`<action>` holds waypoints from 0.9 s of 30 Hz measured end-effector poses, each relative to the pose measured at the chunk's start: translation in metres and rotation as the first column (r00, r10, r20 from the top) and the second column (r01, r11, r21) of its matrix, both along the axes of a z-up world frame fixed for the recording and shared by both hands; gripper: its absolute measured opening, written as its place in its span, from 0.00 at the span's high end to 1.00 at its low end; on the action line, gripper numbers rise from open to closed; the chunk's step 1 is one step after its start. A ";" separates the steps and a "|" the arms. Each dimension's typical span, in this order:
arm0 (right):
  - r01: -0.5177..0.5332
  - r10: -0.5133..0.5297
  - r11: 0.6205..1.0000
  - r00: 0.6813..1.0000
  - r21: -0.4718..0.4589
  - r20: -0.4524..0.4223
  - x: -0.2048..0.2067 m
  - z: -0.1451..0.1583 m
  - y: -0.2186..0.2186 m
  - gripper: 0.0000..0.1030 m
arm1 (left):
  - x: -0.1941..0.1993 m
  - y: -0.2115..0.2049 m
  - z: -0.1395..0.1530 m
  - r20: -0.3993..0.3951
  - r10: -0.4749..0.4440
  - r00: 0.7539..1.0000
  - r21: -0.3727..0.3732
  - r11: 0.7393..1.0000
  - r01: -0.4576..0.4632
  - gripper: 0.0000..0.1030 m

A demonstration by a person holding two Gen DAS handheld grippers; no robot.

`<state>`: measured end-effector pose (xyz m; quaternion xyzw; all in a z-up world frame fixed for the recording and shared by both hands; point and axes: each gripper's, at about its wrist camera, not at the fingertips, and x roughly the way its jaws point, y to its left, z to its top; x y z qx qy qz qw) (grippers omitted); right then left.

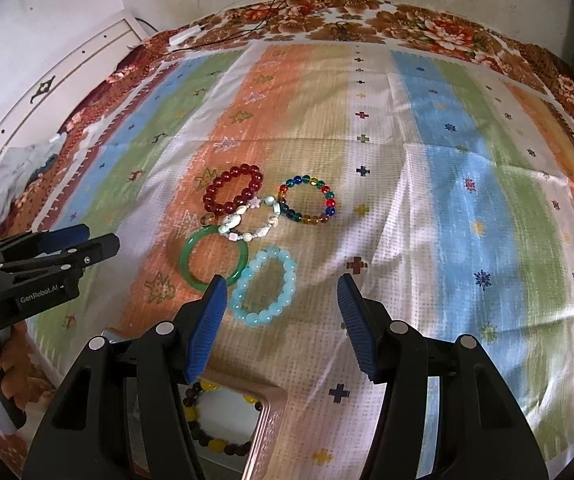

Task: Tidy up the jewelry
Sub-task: 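Move both tools back to the remaining bracelets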

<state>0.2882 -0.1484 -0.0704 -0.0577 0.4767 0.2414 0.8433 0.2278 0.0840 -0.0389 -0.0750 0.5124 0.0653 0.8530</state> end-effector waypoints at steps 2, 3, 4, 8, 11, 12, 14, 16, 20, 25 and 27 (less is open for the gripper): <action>-0.004 0.004 1.000 1.000 0.007 -0.007 0.003 -0.001 0.001 0.45 | 0.005 0.001 -0.001 -0.001 -0.004 1.000 -0.009 1.000 0.004 0.46; -0.008 0.008 1.000 1.000 0.017 -0.015 0.005 -0.001 0.002 0.45 | 0.007 0.001 -0.002 -0.003 -0.004 1.000 -0.011 1.000 0.004 0.46; -0.011 0.011 1.000 1.000 0.025 -0.023 0.008 -0.002 0.003 0.45 | 0.009 0.002 -0.002 -0.004 -0.003 1.000 -0.011 1.000 0.003 0.46; -0.017 0.018 0.999 0.999 0.038 -0.045 0.016 -0.004 0.007 0.45 | 0.017 0.002 -0.005 -0.013 -0.010 1.000 -0.016 1.000 0.010 0.46; -0.012 0.014 0.999 0.998 0.032 -0.059 0.024 -0.009 0.009 0.45 | 0.024 0.003 -0.009 -0.022 -0.013 1.000 -0.010 1.000 0.013 0.46; -0.011 0.013 0.999 0.998 0.031 -0.065 0.025 -0.011 0.010 0.45 | 0.026 0.003 -0.010 -0.026 -0.013 1.000 -0.009 1.000 0.013 0.46; -0.010 0.013 0.999 0.997 0.031 -0.075 0.029 -0.013 0.011 0.45 | 0.030 0.004 -0.014 -0.035 -0.009 0.999 -0.009 1.000 0.008 0.46; -0.010 0.013 0.999 0.997 0.031 -0.082 0.034 -0.016 0.013 0.45 | 0.033 0.005 -0.015 -0.033 -0.001 0.999 -0.010 1.000 0.001 0.46; -0.016 0.019 0.999 0.995 0.031 -0.096 0.042 -0.020 0.019 0.45 | 0.043 0.004 -0.021 -0.041 -0.009 0.999 -0.006 1.000 0.008 0.46; -0.021 0.023 1.000 0.993 0.023 -0.114 0.051 -0.027 0.027 0.45 | 0.057 0.008 -0.033 -0.073 -0.005 0.997 -0.025 1.000 0.003 0.46; -0.023 0.026 1.000 0.992 0.021 -0.127 0.055 -0.031 0.028 0.45 | 0.060 0.008 -0.036 -0.080 -0.007 0.997 -0.033 0.999 0.005 0.46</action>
